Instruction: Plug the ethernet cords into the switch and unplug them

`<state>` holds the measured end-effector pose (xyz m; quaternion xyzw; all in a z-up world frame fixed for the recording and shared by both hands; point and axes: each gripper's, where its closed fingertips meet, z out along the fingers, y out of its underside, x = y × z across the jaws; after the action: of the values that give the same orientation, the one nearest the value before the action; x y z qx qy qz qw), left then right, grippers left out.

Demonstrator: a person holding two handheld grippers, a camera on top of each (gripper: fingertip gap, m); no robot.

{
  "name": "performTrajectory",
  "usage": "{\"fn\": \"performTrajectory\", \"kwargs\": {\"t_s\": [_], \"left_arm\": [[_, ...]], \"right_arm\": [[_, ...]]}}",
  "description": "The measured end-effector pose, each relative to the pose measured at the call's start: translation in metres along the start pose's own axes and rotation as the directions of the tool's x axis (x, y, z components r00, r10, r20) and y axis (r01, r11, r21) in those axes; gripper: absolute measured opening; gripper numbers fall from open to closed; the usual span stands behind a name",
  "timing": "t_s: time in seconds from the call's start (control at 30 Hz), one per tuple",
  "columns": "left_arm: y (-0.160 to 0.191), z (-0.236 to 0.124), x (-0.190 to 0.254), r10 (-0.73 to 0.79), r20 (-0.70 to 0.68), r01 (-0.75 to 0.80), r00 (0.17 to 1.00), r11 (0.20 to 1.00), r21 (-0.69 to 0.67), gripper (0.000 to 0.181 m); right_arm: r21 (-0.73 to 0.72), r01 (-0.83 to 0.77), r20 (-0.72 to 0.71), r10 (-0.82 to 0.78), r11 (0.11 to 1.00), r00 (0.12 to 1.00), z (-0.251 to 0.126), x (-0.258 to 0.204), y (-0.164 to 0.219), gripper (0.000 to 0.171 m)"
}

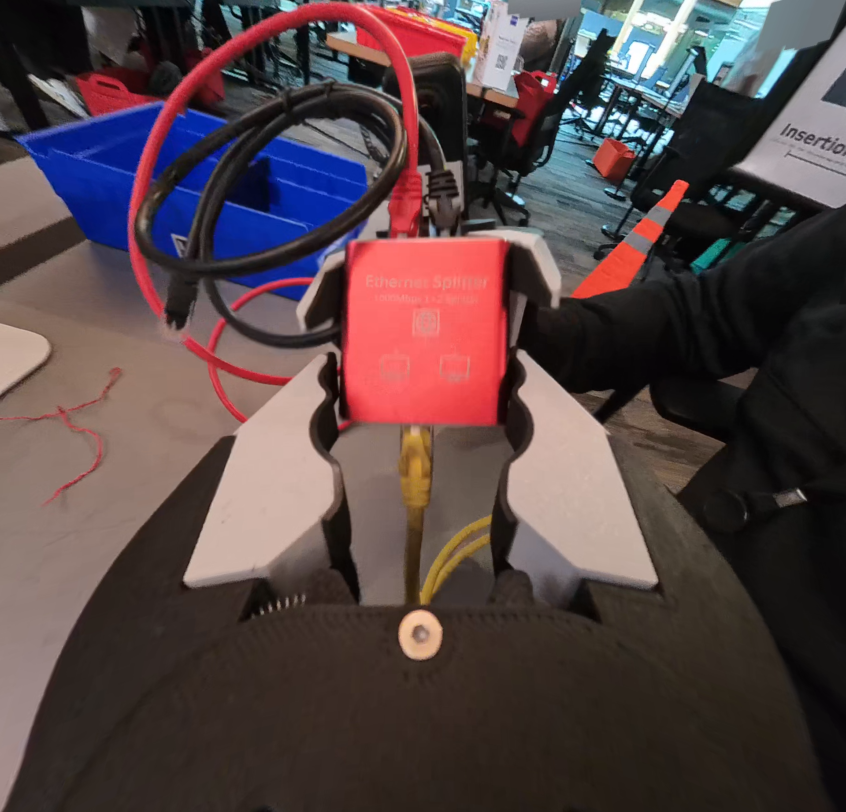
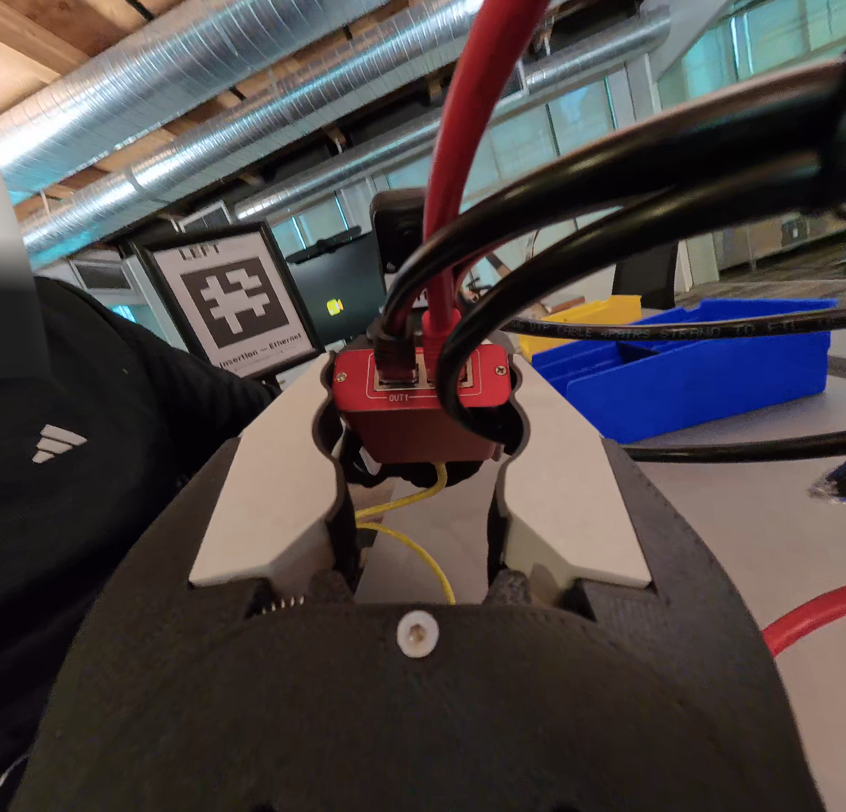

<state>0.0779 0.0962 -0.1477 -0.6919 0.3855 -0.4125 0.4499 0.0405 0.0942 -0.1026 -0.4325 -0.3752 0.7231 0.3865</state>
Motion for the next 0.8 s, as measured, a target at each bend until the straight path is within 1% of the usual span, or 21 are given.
{"fn": "performTrajectory", "kwargs": {"t_s": [0.07, 0.17, 0.27, 0.37, 0.4, 0.5, 0.57, 0.67, 0.73, 0.8], "left_arm": [[-0.012, -0.011, -0.005, 0.027, 0.046, -0.029, 0.999, 0.999, 0.033, 0.075], [-0.035, -0.039, -0.014, 0.058, 0.105, -0.07, 0.993, 0.992, 0.11, 0.077], [-0.048, -0.075, -0.036, 0.052, 0.187, -0.086, 0.981, 0.981, 0.175, 0.071], [-0.037, -0.105, -0.069, 0.019, 0.29, -0.066, 0.957, 0.986, 0.154, 0.064], [-0.03, -0.111, -0.077, -0.003, 0.299, -0.047, 0.954, 0.986, 0.158, 0.063], [-0.001, -0.111, -0.098, -0.069, 0.314, 0.027, 0.947, 0.99, 0.137, 0.06], [0.014, -0.106, -0.106, -0.104, 0.302, 0.068, 0.948, 0.99, 0.125, 0.06], [0.022, -0.098, -0.107, -0.124, 0.278, 0.096, 0.952, 0.989, 0.113, 0.059], [0.026, -0.094, -0.106, -0.122, 0.273, 0.098, 0.954, 0.99, 0.099, 0.058], [0.03, -0.092, -0.106, -0.117, 0.271, 0.099, 0.955, 0.992, 0.078, 0.057]], "right_arm": [[0.036, 0.01, -0.007, -0.01, 0.999, 1.0, -0.006, 0.001, -0.018, 0.069], [0.039, 0.068, -0.049, -0.066, 0.997, 0.997, -0.016, 0.002, -0.051, 0.069], [0.029, 0.142, -0.097, -0.139, 0.989, 0.986, -0.026, 0.001, -0.098, 0.069], [-0.02, 0.225, -0.184, -0.225, 0.974, 0.957, -0.035, 0.005, -0.15, 0.069], [-0.032, 0.248, -0.214, -0.249, 0.968, 0.945, -0.038, 0.007, -0.17, 0.069], [-0.079, 0.314, -0.311, -0.322, 0.946, 0.894, -0.051, 0.02, -0.23, 0.069], [-0.133, 0.373, -0.379, -0.395, 0.918, 0.837, -0.062, 0.031, -0.269, 0.069], [-0.243, 0.425, -0.484, -0.489, 0.872, 0.726, -0.084, 0.052, -0.322, 0.069], [-0.375, 0.435, -0.563, -0.574, 0.819, 0.594, -0.108, 0.075, -0.346, 0.069], [-0.498, 0.399, -0.613, -0.638, 0.77, 0.467, -0.136, 0.101, -0.359, 0.069]]}}
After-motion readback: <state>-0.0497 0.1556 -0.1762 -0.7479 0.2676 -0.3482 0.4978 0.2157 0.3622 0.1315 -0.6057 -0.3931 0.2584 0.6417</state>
